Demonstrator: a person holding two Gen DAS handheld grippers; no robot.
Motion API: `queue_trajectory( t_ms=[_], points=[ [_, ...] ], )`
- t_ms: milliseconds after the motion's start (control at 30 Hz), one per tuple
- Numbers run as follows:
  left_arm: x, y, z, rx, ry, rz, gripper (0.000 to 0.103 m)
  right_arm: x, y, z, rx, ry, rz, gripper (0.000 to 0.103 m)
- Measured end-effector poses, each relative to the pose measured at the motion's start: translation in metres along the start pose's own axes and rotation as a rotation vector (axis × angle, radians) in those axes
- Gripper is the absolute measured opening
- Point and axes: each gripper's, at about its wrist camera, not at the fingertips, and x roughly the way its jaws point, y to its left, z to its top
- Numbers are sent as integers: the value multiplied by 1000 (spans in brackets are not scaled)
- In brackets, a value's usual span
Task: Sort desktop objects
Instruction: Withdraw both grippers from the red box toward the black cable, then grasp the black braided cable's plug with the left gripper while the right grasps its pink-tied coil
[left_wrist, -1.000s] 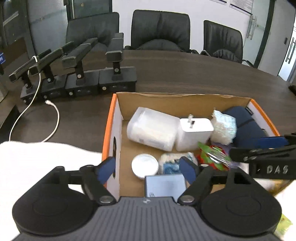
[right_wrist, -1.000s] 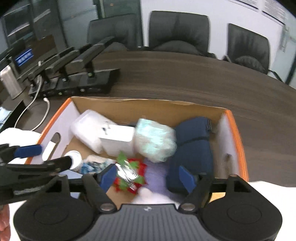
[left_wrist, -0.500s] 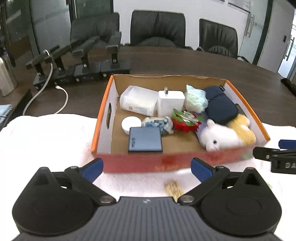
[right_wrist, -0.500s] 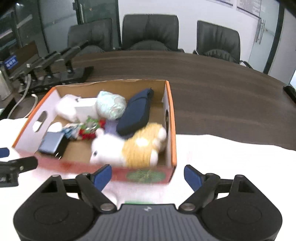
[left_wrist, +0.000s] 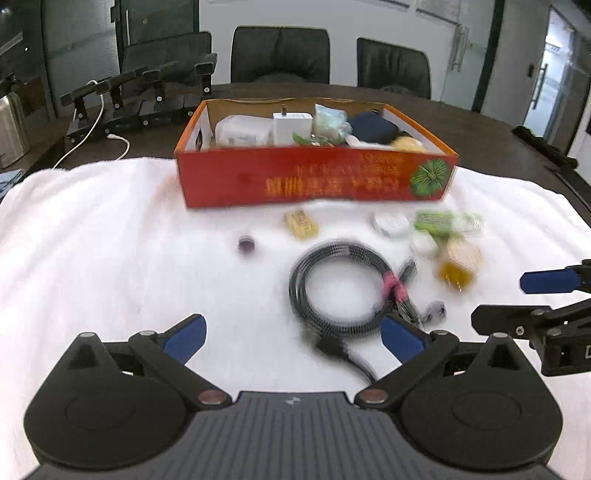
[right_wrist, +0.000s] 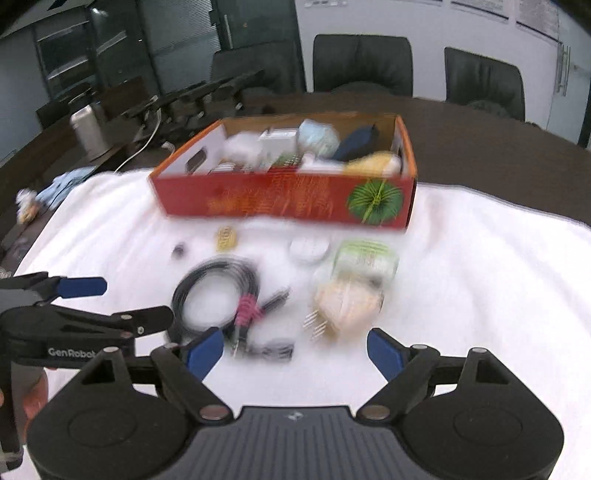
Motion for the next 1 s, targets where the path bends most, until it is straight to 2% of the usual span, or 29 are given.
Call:
queue_trajectory(
  t_ms=[233, 333, 400, 500, 600, 700, 800, 833, 867, 900, 933, 1000],
  points=[
    [-48, -1, -83, 68, -113, -43, 103, -30, 20, -81, -76, -51, 50, 85],
    [-61, -1, -103, 25, -145, -47, 103, -35, 29, -112, -131, -97, 8, 85],
    [-65, -1, -105, 5, -144, -91, 103, -38, 33, -128, -155, -124, -22, 85],
    [-59, -4, -91, 39, -146, -138, 103, -45, 30, -142, -160, -144, -21, 85],
    [-42, -13, -68, 44, -129, -127, 100, -55, 24, -141, -159, -162, -26, 84],
    [-24, -26, -55, 71, -97, -180, 91, -69, 14, -128, -137, -216, -17, 84],
    [-8, -34, -51, 94, -87, -209, 73, -72, 3, -111, -94, -247, 0, 82],
    [-1, -36, -52, 91, -74, -206, 61, -69, 0, -104, -80, -247, 7, 79],
    [5, -34, -53, 81, -59, -207, 42, -64, -1, -95, -70, -242, 15, 72],
    [8, -33, -55, 76, -64, -201, 37, -59, -1, -86, -66, -236, 22, 68],
    [9, -33, -59, 98, -91, -183, 22, -51, 0, -75, -62, -229, 32, 62],
    [7, -31, -64, 132, -110, -179, 13, -34, 3, -55, -46, -212, 64, 59]
  ],
)
